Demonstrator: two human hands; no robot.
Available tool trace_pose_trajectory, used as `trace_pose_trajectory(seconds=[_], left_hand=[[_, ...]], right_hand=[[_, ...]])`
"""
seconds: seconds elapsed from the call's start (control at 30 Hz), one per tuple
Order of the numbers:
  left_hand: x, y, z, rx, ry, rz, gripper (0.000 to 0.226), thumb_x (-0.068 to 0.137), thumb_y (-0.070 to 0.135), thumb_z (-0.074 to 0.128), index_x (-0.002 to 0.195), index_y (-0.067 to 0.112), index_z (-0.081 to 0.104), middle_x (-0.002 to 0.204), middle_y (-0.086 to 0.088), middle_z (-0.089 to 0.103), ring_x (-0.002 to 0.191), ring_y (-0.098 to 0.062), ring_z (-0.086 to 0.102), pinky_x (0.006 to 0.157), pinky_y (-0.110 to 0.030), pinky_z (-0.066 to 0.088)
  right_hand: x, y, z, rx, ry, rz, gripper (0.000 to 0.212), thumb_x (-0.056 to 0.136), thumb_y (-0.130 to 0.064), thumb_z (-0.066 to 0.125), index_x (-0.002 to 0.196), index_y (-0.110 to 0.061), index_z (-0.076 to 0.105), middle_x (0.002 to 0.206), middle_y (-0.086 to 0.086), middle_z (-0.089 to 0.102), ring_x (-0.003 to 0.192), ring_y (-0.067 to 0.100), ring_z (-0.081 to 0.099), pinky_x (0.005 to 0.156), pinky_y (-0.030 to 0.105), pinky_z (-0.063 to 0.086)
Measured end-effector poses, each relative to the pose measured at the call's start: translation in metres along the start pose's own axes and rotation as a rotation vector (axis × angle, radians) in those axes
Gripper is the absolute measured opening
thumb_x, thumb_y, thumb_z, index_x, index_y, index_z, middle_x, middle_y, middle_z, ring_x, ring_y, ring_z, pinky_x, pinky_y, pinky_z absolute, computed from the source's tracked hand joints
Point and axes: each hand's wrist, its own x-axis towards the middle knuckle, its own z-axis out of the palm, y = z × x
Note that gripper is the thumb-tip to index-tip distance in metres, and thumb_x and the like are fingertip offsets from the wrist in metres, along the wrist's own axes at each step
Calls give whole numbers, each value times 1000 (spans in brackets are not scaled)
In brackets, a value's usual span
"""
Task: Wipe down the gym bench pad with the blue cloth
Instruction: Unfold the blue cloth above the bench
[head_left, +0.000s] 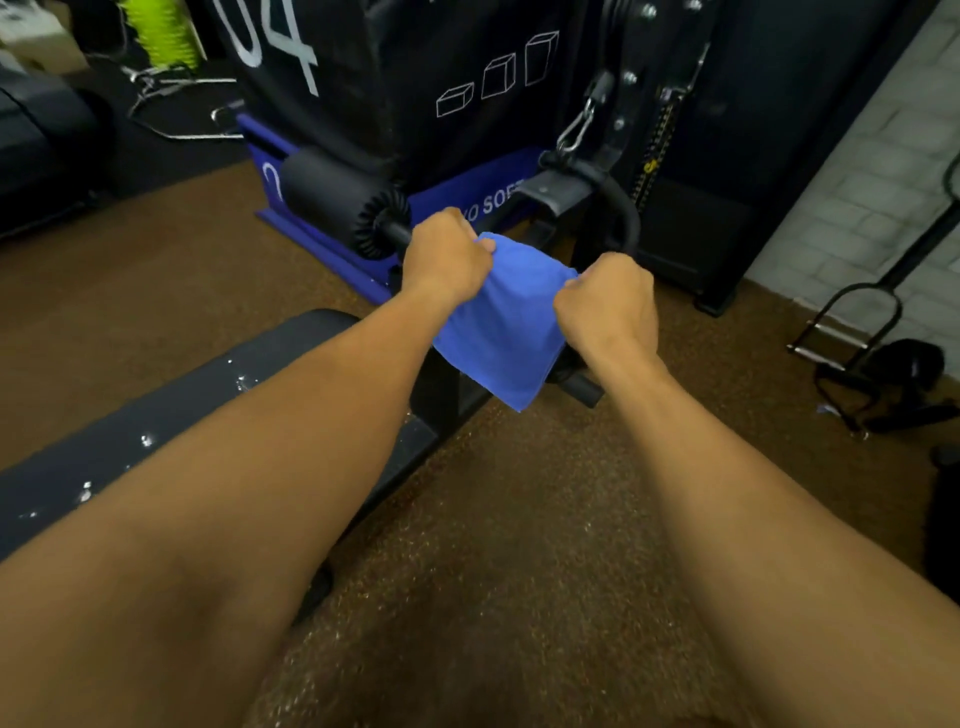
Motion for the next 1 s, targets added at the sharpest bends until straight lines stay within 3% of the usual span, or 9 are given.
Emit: trace_pose_trajectory(seconds=[0.1, 0.17, 0.33, 0.4, 0.47, 0.67, 0.77, 0.87, 1.0], left_hand=[[7, -14, -12, -229, -56, -59, 35, 95, 22, 66, 70, 20, 41, 66, 4, 47, 65, -15, 48, 69, -30, 43], [6, -21, -24, -340, -109, -102, 34, 95, 23, 64, 70, 20, 42, 63, 3, 44, 60, -14, 43, 65, -30, 45], [6, -34, -58, -588, -170, -143, 21, 86, 22, 70, 72, 25, 55, 72, 0, 54, 75, -21, 50, 67, -37, 43], [8, -35, -74, -667, -174, -129, 19, 81, 13, 71, 82, 29, 62, 84, 0, 62, 79, -22, 57, 66, -35, 46], [7, -34, -90, -729, -237, -87, 31, 81, 3, 68, 96, 30, 67, 94, -2, 67, 82, -21, 64, 63, -32, 51], [9, -34, -118, -742, -320, -55, 35, 85, -3, 68, 99, 29, 76, 112, 1, 74, 104, -18, 70, 75, -23, 55], [13, -34, -127, -758, -328, -84, 31, 85, -5, 69, 97, 24, 75, 105, -1, 74, 100, -17, 71, 76, -23, 56], [20, -31, -142, -750, -315, -77, 35, 82, -7, 72, 93, 26, 75, 104, -1, 74, 101, -18, 70, 80, -27, 57], [31, -14, -168, -725, -264, -13, 40, 77, -11, 74, 93, 25, 75, 98, -2, 75, 96, -18, 71, 79, -25, 57]], right_hand=[[-3, -9, 7, -26, 47, -13, 23, 96, -23, 53, 113, -10, 59, 107, 8, 63, 92, 28, 62, 67, 33, 42], [-4, -21, 9, -9, 44, -19, 23, 98, -24, 50, 115, -9, 54, 98, 6, 59, 88, 27, 60, 67, 32, 39], [-4, -56, 12, 193, 39, -4, 13, 100, -22, 47, 109, -12, 48, 93, 2, 56, 79, 19, 54, 66, 29, 39], [-2, -64, 12, 271, 39, 0, 7, 100, -19, 47, 104, -13, 47, 86, -2, 54, 72, 11, 53, 57, 27, 38], [0, -69, 11, 334, 62, 10, 6, 97, -12, 48, 102, -15, 48, 82, -4, 52, 67, 7, 50, 53, 26, 38], [-3, -80, 5, 468, 67, 0, 46, 86, 8, 49, 109, -30, 60, 83, -2, 59, 60, 10, 49, 48, 19, 40], [-5, -88, 0, 475, 80, 28, 36, 88, 4, 53, 105, -23, 70, 84, -3, 63, 68, 11, 55, 55, 20, 46], [-3, -100, -12, 434, 109, 60, 25, 87, -5, 64, 86, -28, 73, 84, -2, 69, 72, 15, 61, 60, 32, 52], [0, -124, -38, 404, 132, 13, 22, 85, -9, 69, 76, -29, 73, 84, -4, 71, 79, 16, 65, 65, 32, 55]])
